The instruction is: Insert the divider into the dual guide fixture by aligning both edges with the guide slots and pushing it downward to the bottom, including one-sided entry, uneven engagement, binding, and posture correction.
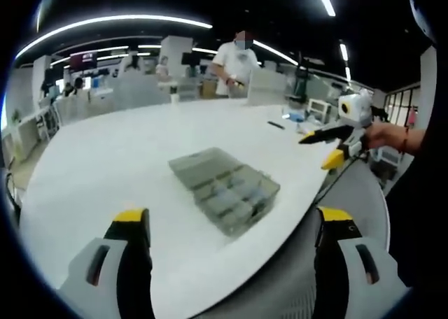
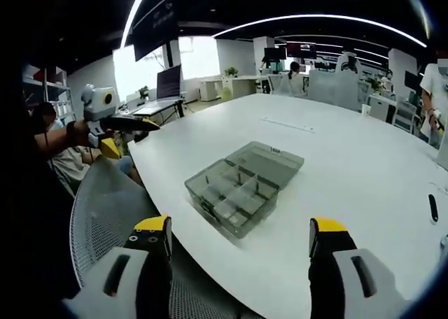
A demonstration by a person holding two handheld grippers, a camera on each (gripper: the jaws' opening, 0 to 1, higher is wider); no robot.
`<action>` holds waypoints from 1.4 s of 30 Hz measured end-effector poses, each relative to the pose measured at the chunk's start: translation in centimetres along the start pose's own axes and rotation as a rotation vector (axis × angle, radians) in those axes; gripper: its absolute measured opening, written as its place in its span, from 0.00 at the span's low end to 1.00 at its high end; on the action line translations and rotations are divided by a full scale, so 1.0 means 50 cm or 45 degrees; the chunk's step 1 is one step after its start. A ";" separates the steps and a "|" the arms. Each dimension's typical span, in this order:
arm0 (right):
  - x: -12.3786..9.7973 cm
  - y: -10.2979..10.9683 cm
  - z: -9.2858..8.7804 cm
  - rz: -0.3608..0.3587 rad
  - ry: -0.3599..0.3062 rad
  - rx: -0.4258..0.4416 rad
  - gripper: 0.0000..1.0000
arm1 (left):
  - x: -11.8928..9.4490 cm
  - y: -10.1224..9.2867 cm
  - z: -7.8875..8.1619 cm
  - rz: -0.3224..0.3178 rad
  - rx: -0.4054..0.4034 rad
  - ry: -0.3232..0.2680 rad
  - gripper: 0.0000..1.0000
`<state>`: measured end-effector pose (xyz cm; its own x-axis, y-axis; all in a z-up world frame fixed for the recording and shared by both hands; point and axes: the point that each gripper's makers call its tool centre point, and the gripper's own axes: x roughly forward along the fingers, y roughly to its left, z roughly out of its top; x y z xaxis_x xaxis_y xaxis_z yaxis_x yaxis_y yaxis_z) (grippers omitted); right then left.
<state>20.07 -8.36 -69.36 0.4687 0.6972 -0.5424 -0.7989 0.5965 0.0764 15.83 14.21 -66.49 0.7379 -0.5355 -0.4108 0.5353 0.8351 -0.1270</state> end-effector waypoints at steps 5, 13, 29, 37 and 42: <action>0.002 -0.002 -0.001 -0.005 0.000 0.007 0.79 | 0.001 0.006 0.000 -0.003 0.003 -0.001 0.97; 0.000 -0.002 -0.001 -0.013 -0.003 0.010 0.79 | 0.011 0.014 0.005 -0.001 0.023 -0.010 0.96; -0.007 0.002 -0.004 -0.004 0.011 0.013 0.79 | 0.003 0.005 -0.002 0.006 0.008 -0.001 0.98; -0.008 0.007 -0.009 -0.005 0.017 0.022 0.79 | 0.003 -0.001 -0.003 -0.003 0.006 0.013 0.97; -0.007 0.013 -0.006 0.001 0.015 0.014 0.79 | 0.004 -0.004 -0.006 -0.013 0.000 0.018 0.97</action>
<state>19.28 -8.35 -69.38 0.4636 0.6929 -0.5522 -0.7949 0.6005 0.0862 15.74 13.94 -66.85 0.7262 -0.5424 -0.4224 0.5429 0.8294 -0.1316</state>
